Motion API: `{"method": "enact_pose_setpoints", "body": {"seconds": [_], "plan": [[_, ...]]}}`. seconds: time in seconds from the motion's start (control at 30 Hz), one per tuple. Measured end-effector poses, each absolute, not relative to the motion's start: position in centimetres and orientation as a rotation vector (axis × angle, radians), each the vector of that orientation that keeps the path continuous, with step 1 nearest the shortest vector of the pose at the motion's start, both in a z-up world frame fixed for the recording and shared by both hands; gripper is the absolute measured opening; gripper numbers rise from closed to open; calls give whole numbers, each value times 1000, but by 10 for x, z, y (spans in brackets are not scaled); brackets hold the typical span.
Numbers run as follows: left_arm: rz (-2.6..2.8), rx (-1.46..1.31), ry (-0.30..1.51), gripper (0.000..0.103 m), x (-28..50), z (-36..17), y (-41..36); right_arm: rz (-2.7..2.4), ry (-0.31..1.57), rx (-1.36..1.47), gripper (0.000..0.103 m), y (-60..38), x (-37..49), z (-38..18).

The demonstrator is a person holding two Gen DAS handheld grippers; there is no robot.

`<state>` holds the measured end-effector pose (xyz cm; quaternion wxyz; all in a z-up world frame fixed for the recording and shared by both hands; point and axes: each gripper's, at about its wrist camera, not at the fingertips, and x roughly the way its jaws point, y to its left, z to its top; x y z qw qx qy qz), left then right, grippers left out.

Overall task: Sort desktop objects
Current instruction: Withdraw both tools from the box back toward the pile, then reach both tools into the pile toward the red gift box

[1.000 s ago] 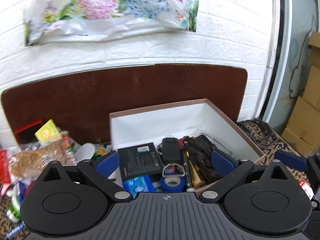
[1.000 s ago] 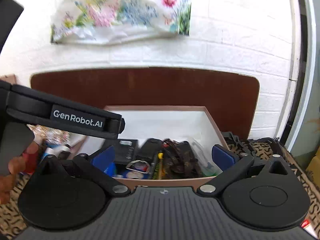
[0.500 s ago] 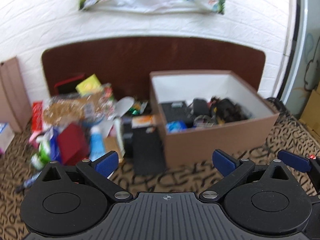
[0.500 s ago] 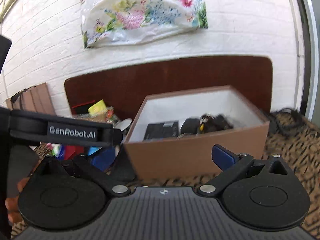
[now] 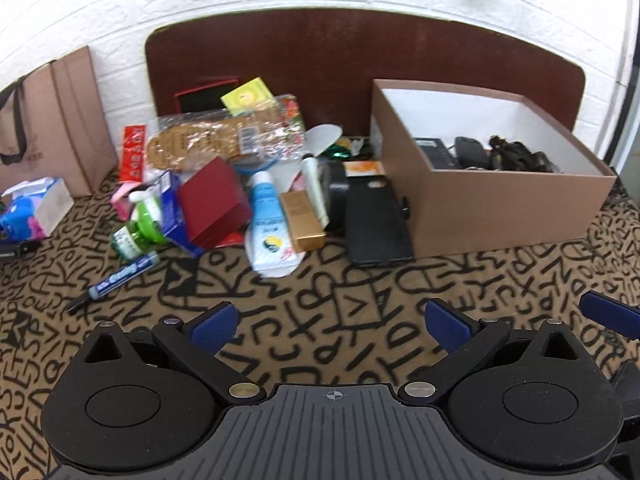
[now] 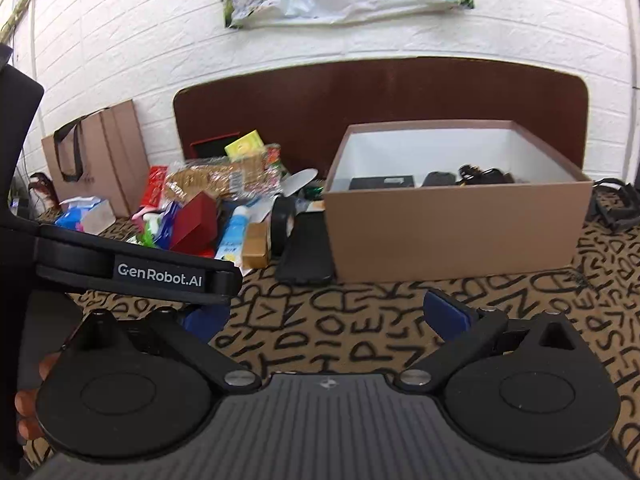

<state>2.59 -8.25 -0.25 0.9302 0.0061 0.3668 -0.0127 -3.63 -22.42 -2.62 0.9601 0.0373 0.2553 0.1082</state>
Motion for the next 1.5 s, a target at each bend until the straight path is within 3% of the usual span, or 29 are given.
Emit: {"method": "enact_pose_setpoints", "body": {"seconds": [0.47, 0.77, 1.2, 1.5], "plan": [[18, -80, 823, 103, 44, -40, -13, 297, 568, -16, 102, -182, -18, -49], [34, -126, 811, 95, 83, -41, 29, 397, 577, -50, 102, -149, 15, -60], [23, -217, 847, 85, 140, -55, 66, 524, 507, -230, 94, -88, 76, -66], [-7, -280, 859, 84, 170, -66, 78, 580, 488, -349, 89, -60, 112, -81]]}}
